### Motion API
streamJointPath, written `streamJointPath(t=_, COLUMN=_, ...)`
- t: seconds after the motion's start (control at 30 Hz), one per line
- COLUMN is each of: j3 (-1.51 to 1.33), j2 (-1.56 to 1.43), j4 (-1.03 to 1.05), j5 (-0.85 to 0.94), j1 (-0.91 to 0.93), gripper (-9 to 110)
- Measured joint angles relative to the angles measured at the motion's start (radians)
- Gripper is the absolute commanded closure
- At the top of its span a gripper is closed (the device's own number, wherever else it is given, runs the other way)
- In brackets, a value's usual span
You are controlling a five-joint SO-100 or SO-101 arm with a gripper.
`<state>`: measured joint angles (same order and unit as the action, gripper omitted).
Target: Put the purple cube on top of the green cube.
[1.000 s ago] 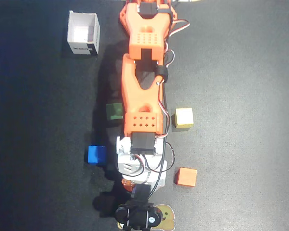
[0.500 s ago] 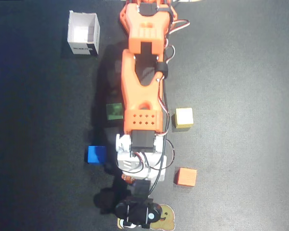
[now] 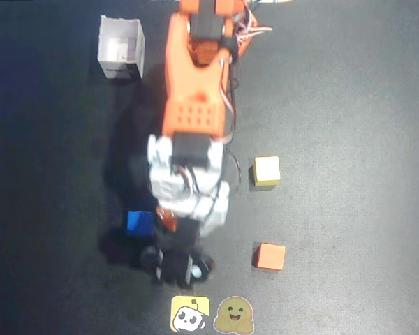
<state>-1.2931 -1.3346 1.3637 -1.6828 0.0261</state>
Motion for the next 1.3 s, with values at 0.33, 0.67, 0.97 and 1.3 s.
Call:
streamJointPath(t=0.33, j3=-0.383, j2=-0.267, j4=-0.006, j5=0.057, j1=0.129, gripper=99)
streamJointPath(t=0.67, j3=-0.66, j2=-0.457, j4=-0.089, j5=0.095, j1=0.155, gripper=99)
streamJointPath(t=0.97, j3=-0.735, j2=-0.466, j4=-0.16, j5=0.124, j1=0.192, gripper=99)
streamJointPath(t=1.3, j3=-0.785, j2=-0.486, j4=-0.192, j5=0.155, j1=0.225, gripper=99)
